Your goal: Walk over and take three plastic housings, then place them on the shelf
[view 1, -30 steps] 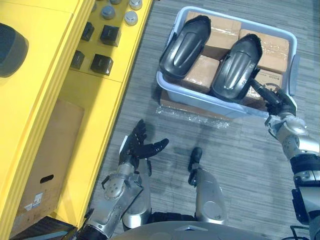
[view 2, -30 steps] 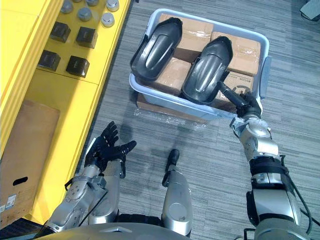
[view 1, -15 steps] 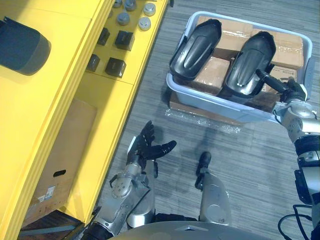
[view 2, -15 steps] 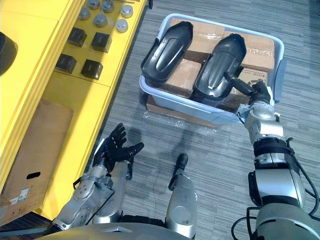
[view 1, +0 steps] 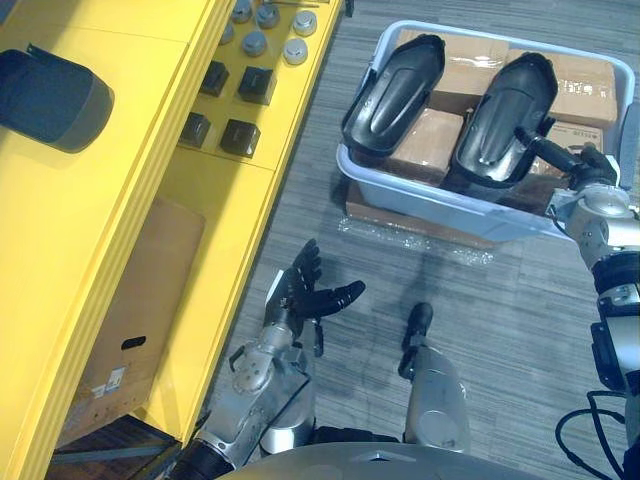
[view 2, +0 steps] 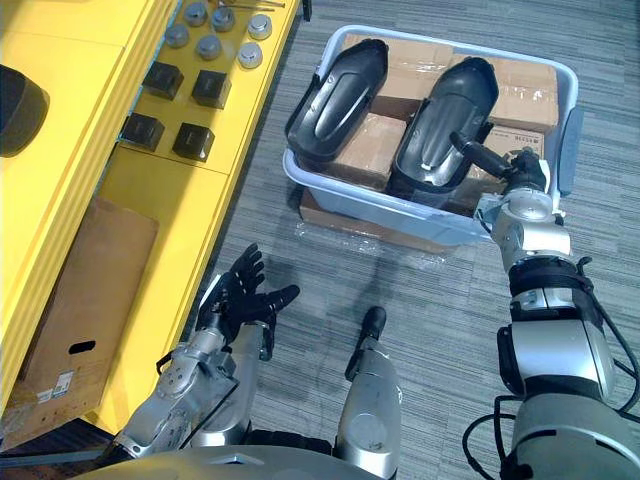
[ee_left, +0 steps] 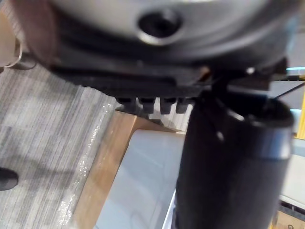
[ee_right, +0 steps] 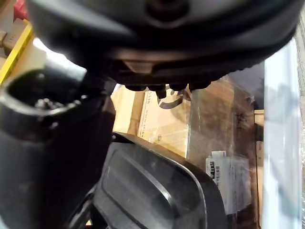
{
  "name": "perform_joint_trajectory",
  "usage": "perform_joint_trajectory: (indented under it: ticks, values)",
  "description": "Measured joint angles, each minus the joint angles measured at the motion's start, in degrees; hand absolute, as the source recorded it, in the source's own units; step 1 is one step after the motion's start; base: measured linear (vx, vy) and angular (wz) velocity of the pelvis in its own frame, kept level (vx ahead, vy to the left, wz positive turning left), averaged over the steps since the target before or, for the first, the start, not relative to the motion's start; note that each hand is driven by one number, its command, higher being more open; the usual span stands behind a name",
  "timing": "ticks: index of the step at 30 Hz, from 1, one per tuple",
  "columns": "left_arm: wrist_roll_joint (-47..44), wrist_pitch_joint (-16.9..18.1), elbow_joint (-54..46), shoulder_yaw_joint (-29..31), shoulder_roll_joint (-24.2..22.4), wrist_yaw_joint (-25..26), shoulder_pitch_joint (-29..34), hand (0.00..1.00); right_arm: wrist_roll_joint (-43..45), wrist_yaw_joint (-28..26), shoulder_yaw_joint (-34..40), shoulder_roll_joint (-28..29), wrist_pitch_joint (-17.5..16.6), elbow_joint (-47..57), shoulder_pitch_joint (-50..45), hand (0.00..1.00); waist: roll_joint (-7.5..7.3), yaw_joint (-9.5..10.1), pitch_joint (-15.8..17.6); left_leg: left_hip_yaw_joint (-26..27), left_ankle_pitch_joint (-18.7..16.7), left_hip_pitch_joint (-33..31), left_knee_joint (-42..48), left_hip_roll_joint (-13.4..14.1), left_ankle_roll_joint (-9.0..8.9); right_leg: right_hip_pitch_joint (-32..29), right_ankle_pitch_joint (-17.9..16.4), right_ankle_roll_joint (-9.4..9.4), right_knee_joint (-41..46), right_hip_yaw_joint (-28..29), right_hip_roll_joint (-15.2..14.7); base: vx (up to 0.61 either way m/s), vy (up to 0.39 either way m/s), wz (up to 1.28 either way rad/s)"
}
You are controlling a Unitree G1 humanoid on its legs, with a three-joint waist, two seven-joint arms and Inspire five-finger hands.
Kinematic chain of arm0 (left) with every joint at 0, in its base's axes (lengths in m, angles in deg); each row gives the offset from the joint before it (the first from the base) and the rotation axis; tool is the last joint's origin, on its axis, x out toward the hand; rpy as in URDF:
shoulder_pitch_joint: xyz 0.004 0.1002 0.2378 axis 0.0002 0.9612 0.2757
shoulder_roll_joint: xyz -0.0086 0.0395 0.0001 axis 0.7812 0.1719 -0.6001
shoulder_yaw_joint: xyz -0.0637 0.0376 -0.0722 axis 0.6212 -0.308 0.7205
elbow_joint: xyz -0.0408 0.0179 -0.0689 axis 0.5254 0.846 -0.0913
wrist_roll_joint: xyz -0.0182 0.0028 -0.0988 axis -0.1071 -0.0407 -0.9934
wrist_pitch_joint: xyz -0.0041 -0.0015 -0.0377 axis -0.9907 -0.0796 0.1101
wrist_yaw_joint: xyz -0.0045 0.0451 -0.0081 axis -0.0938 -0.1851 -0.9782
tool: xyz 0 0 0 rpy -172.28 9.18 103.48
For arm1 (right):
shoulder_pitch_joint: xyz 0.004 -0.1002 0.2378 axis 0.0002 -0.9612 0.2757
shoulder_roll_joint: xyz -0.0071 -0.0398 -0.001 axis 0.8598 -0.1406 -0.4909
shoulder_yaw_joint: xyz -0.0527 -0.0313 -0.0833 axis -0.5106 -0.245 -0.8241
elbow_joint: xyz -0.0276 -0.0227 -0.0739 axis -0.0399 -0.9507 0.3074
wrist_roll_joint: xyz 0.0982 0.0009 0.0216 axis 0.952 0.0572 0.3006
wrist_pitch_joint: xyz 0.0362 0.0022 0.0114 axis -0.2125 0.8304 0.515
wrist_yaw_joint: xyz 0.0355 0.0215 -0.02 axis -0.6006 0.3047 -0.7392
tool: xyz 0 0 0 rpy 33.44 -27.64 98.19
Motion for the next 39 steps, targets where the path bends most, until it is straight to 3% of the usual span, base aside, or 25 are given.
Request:
perform_joint_trajectory:
  ticks: [4,6,10,14,18,21,25,33,39]
  values:
    - [0.0,-0.01,0.0,0.05,-1.05,0.23,0.08,1.0,0.15,0.52,0.07,0.0,3.1,4.22,0.12,1.0,0.19,-0.45,0.03,0.34,0.07,0.39,-0.18,0.22,-0.18,-0.01,0.1,-0.11,-0.08,0.32,0.18,0.0,0.021,-0.06]
    - [0.0,-0.04,0.0,0.15,-1.16,0.44,0.11,1.0,0.13,-1.22,0.16,-0.2,4.97,11.77,-1.0,1.0,0.2,-1.52,0.04,0.46,-0.15,0.42,-0.29,0.24,-0.5,-0.02,0.13,-0.1,-0.35,0.48,0.24,0.01,0.024,-0.04]
    - [0.01,-0.15,-0.06,1.29,-1.37,0.72,0.35,1.0,-1.67,-6.22,0.11,-1.76,8.6,26.03,-6.74,1.0,-0.07,-1.55,0.21,1.24,-0.65,0.79,0.19,0.96,-0.52,0.2,0.4,-0.03,-0.85,1.21,0.85,0.03,0.024,-0.12]
    - [0.05,-0.16,-0.26,4.38,-0.34,1.66,0.41,1.0,-4.53,-15.15,-1.15,-1.76,13.34,31.57,-14.31,1.0,-1.95,-1.58,1.42,1.55,-1.16,1.58,0.1,1.41,-0.89,0.7,0.15,-0.23,-0.78,1.44,1.28,0.05,0.012,-0.05]
    - [0.04,-0.22,-1.39,6.1,1.95,2.34,1.32,1.0,-4.49,-19.33,-1.58,-1.76,13.83,36.04,-18.62,1.0,-3.6,-2.26,2.09,2.08,-2.14,1.72,0.87,1.64,-0.79,0.9,0.06,-0.13,-0.78,1.96,1.41,0.04,0.04,-0.08]
    - [0.03,-0.25,-3.4,6.74,3.79,2.48,2.41,1.0,-3.2,-16.66,-2.1,-1.67,12.83,37.28,-21.14,1.0,-5.1,-1.99,2.12,2.44,-3.11,1.65,1.94,2.15,-0.76,1.05,-0.03,-0.01,-0.81,2.73,1.89,0.02,0.04,-0.08]
    - [0.01,-0.39,-3.47,6.99,4.85,2.79,2.7,1.0,-1.03,-8.59,-2.13,-0.01,10.91,37.57,-22.3,1.0,-6.2,-1.42,2.05,2.63,-3.79,1.51,2.61,2.19,-0.61,1.11,-0.1,0.07,-0.84,3.05,1.92,0.02,0.041,-0.02]
    - [-0.05,-1.43,-3.46,5.22,5.12,3.99,2.62,1.0,-2.28,3.63,-1.95,3.61,6.32,36.98,-20.57,1.0,-6.23,-1.33,2.04,2.82,-4.2,0.86,3.21,2.06,-0.36,0.52,-0.08,0.16,-0.75,3.28,1.76,0.01,0.032,-0.01]
    - [-0.06,-1.41,-3.41,4.41,4.05,3.96,2.63,1.0,-6.68,7.44,-0.6,3.61,1.76,34.27,-15.79,1.0,-6.08,-1.42,1.99,2.88,-3.88,0.74,2.89,1.54,-0.12,-0.1,-0.29,0.41,0.17,3.34,1.13,0.0,0.016,0.02]
